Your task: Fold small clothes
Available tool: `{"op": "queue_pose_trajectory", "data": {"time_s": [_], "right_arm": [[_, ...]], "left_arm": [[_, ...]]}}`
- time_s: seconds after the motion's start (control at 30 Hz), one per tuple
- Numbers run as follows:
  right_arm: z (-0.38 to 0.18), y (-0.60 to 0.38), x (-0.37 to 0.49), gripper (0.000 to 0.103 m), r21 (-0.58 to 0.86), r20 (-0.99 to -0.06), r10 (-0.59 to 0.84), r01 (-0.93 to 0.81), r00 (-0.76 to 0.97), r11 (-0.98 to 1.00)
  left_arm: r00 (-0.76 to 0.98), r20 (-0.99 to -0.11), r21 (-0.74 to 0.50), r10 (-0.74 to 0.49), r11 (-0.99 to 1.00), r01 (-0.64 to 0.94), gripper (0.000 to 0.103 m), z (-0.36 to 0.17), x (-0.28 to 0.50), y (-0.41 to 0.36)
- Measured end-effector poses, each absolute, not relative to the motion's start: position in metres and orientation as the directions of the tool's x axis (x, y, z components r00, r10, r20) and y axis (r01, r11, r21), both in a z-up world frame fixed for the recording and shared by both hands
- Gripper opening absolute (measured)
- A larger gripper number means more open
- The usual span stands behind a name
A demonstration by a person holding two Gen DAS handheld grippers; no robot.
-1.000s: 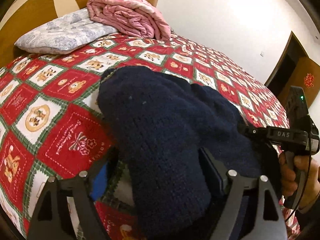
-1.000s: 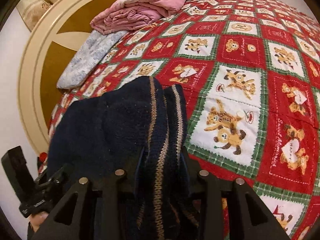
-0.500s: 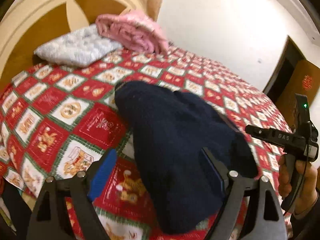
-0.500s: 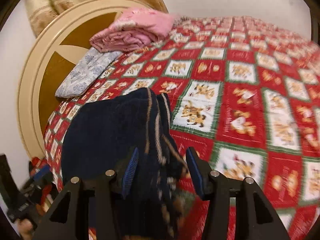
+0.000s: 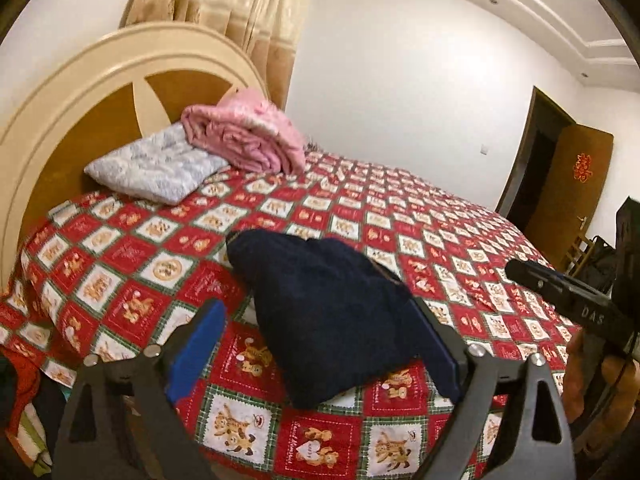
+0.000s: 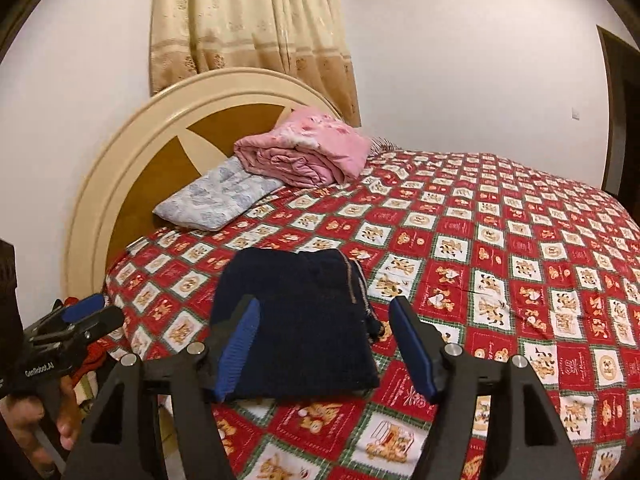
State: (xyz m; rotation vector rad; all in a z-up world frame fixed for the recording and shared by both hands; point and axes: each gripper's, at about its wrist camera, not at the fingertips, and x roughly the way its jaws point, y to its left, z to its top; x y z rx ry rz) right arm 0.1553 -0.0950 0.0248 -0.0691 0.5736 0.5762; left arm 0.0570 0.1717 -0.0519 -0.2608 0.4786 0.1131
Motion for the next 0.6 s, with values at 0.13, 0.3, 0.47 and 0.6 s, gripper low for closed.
{"op": "queue_pose_trajectory", "data": {"time_s": [0.13,0.3,0.47,0.6], "right_arm": [[0.028,-0.094,0.136,0.068,0.069,-0.523,0.487,-0.535,0.699,0.842],[0.026,-0.097,0.130,0.069,0.070,-0.517,0.488,-0.533,0.703,0.843],[0.025,-0.101,0.128,0.069,0.093,-0.513,0.498,-0.531,0.700,0.842],[0.024,-0.102,0.126,0.069,0.098,-0.514,0.500,-0.532,0.697,0.841]], "left_arm": [[0.893,-0.448,-0.221,0.047,0.962,-0.162,0.095,-0.046,0.050,0.169],[0.897,-0.439,-0.228,0.054,0.959,-0.170,0.098,-0.045,0.044,0.170],[0.896,-0.440,-0.218,0.065,0.960,-0.177,0.098,-0.044,0.043,0.167],[0.897,-0.438,-0.219,0.060,0.961,-0.171,0.098,-0.043,0.042,0.166]]}}
